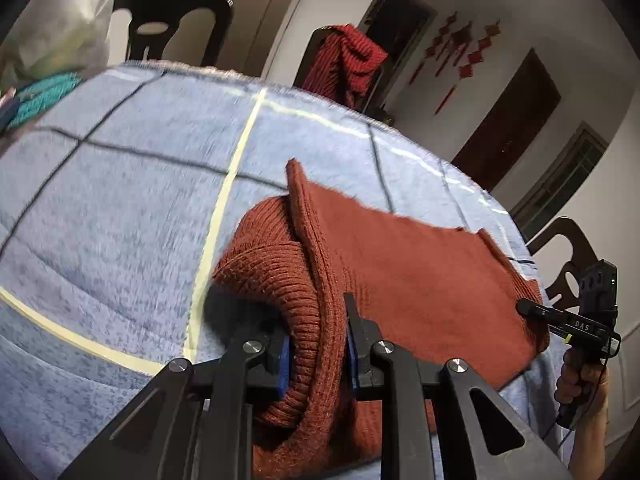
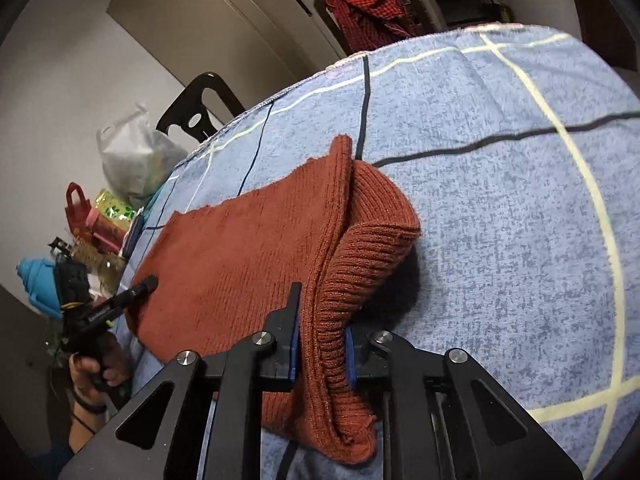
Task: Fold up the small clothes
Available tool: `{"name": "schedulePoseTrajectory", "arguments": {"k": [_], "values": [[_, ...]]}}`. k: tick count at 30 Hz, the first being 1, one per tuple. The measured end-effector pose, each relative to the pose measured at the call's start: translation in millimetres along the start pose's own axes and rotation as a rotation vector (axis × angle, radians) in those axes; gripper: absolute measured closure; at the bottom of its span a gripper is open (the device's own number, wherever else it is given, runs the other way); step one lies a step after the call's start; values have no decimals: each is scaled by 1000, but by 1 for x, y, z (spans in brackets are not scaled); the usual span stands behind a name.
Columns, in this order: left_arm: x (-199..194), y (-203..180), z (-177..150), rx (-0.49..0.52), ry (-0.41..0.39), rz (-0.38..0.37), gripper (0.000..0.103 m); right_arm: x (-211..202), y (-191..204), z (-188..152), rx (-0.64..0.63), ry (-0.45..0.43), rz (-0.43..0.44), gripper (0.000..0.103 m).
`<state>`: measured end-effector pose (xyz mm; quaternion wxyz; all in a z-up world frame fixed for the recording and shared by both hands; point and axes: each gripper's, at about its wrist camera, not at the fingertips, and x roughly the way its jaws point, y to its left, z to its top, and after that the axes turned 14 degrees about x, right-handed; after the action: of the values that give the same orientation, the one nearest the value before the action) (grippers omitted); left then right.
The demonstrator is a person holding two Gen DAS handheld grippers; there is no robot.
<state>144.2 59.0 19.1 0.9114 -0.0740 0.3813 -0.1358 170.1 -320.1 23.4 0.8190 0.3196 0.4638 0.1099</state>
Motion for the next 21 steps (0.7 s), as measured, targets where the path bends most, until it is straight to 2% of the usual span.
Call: {"name": "schedulePoseTrajectory", "arguments": {"k": [6,10,16,19,21], "values": [[-39,-20,20,60,-58,-35,81,-32,23,-4,-20,-41,52,88],[-63,-34,23,108,-74,-50,81,-63,43,-20,-73,-65,75,88],[-89,-42,-11,134,-75,-88,81,-96,36,-59,-89,-85,99,88],[-81,-38,-38,113,-30,-100,81,-86,12,-75,-43,-44,74,88],[-66,-31,-57,90,28,-88,81,-73,-7,-83,-2,-9,41,88]]}}
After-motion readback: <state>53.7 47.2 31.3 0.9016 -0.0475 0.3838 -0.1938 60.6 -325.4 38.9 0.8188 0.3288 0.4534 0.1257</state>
